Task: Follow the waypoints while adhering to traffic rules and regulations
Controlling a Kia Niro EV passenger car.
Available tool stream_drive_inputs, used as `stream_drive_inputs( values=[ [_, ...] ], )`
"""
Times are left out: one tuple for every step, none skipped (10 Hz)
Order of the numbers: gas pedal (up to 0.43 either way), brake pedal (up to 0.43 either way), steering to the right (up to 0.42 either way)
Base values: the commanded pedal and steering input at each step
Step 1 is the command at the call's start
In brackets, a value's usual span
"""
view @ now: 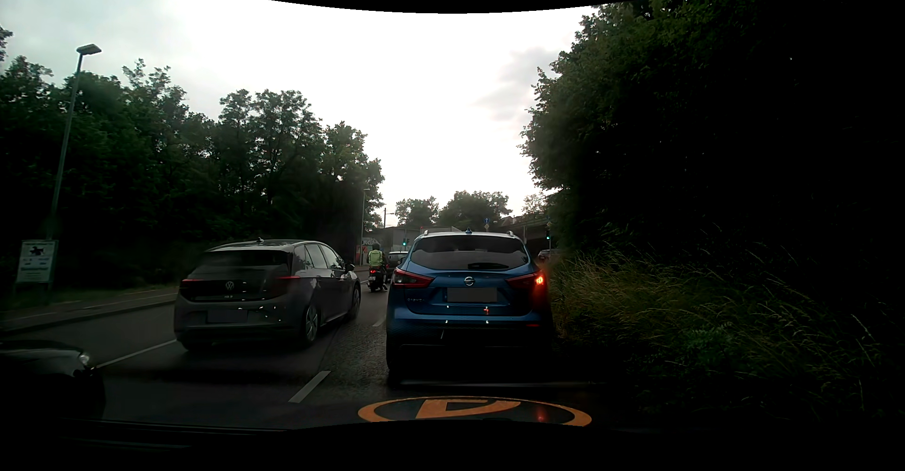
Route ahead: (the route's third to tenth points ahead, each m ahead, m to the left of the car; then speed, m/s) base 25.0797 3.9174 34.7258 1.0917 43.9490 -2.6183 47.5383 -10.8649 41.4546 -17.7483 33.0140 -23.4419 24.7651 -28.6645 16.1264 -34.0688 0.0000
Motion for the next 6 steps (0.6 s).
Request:
stream_drive_inputs(
  values=[
    [0.0, 0.0, -0.006],
    [0.02, 0.0, -0.006],
    [0.11, 0.0, -0.006],
    [0.169, 0.0, -0.005],
    [0.268, 0.0, -0.005],
    [0.311, 0.0, -0.006]
  ],
)
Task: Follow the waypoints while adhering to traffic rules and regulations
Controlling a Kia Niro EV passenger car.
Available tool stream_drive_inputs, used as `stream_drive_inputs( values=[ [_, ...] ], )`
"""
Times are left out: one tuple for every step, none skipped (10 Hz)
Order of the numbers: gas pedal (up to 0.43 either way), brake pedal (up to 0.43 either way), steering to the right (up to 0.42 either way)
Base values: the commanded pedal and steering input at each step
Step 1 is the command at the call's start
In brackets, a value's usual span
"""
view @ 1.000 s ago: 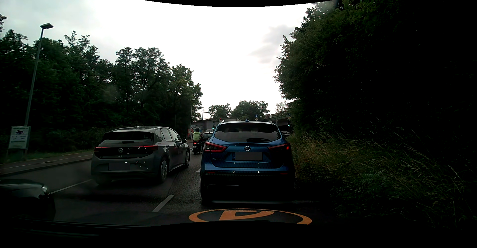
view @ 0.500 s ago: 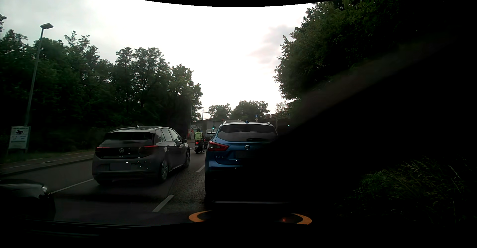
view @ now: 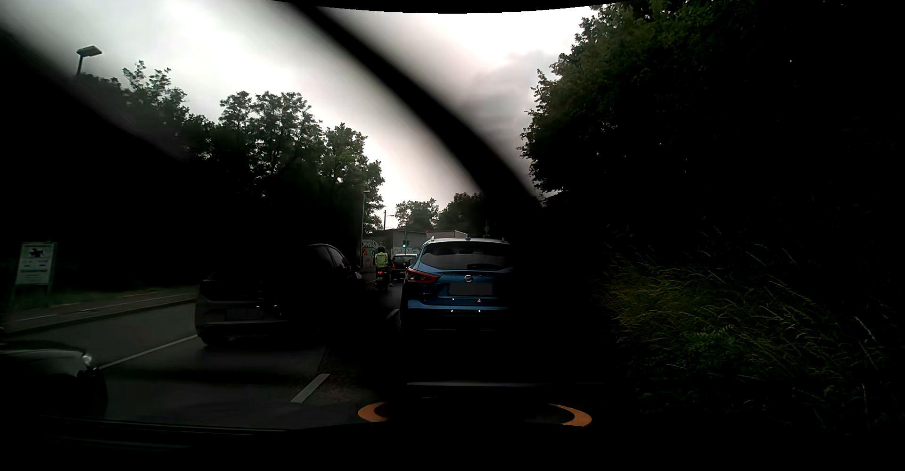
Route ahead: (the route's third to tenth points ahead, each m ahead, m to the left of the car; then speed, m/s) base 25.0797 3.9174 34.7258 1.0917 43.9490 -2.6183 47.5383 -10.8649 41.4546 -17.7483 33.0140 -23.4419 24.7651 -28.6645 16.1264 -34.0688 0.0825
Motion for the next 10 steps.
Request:
stream_drive_inputs(
  values=[
    [0.35, 0.0, -0.006],
    [0.358, 0.0, -0.006],
    [0.378, 0.0, -0.006],
    [0.378, 0.0, -0.006],
    [0.398, 0.0, -0.006],
    [0.409, 0.0, -0.005],
    [0.429, 0.0, -0.007],
    [0.441, 0.0, -0.008],
    [0.449, 0.0, -0.007],
    [0.461, 0.0, -0.007]
  ],
)
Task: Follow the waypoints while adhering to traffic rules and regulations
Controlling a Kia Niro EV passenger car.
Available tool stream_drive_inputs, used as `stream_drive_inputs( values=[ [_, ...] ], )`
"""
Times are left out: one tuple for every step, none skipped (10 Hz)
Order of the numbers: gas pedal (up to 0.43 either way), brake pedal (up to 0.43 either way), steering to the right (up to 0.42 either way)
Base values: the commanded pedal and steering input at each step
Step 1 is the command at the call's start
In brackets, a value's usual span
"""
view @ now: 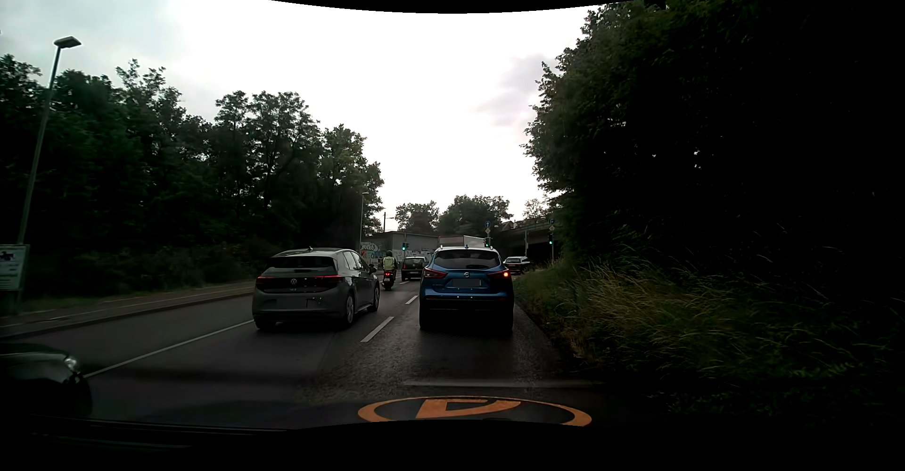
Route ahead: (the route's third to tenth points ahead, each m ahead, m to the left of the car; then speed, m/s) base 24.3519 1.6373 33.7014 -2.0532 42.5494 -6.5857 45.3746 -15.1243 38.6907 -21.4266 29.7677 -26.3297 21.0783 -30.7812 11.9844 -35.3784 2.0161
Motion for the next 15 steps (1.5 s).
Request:
stream_drive_inputs(
  values=[
    [0.469, 0.0, -0.007],
    [0.469, 0.0, -0.007],
    [0.469, 0.0, -0.007],
    [0.469, 0.0, -0.007],
    [0.461, 0.0, -0.007],
    [0.449, 0.0, -0.007],
    [0.441, 0.0, -0.007],
    [0.441, 0.0, -0.007],
    [0.429, 0.0, -0.007],
    [0.421, 0.0, -0.007],
    [0.421, 0.0, -0.007],
    [0.421, 0.0, -0.006],
    [0.409, 0.0, -0.007],
    [0.409, 0.0, -0.006],
    [0.398, 0.0, -0.006]
  ],
)
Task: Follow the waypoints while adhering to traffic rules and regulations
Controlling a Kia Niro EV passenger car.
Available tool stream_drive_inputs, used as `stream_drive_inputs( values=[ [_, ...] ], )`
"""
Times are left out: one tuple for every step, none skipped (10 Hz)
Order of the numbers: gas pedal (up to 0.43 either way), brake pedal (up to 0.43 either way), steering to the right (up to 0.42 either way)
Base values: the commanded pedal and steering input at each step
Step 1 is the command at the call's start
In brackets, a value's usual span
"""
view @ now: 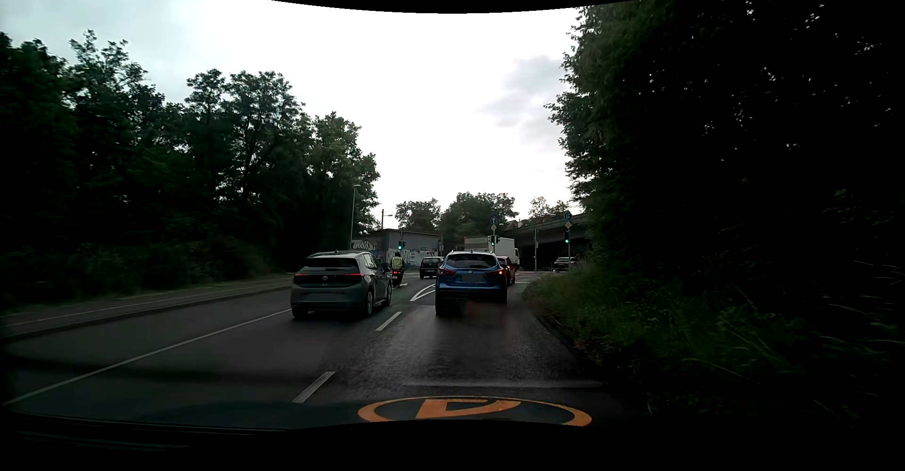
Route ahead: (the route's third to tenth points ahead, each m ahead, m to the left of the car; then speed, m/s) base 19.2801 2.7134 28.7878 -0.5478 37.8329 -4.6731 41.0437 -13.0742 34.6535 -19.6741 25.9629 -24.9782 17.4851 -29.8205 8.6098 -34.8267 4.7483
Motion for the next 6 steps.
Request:
stream_drive_inputs(
  values=[
    [0.398, 0.0, -0.007],
    [0.398, 0.0, -0.006],
    [0.39, 0.0, -0.004],
    [0.39, 0.0, -0.004],
    [0.378, 0.0, -0.003],
    [0.37, 0.0, 0.001]
  ],
)
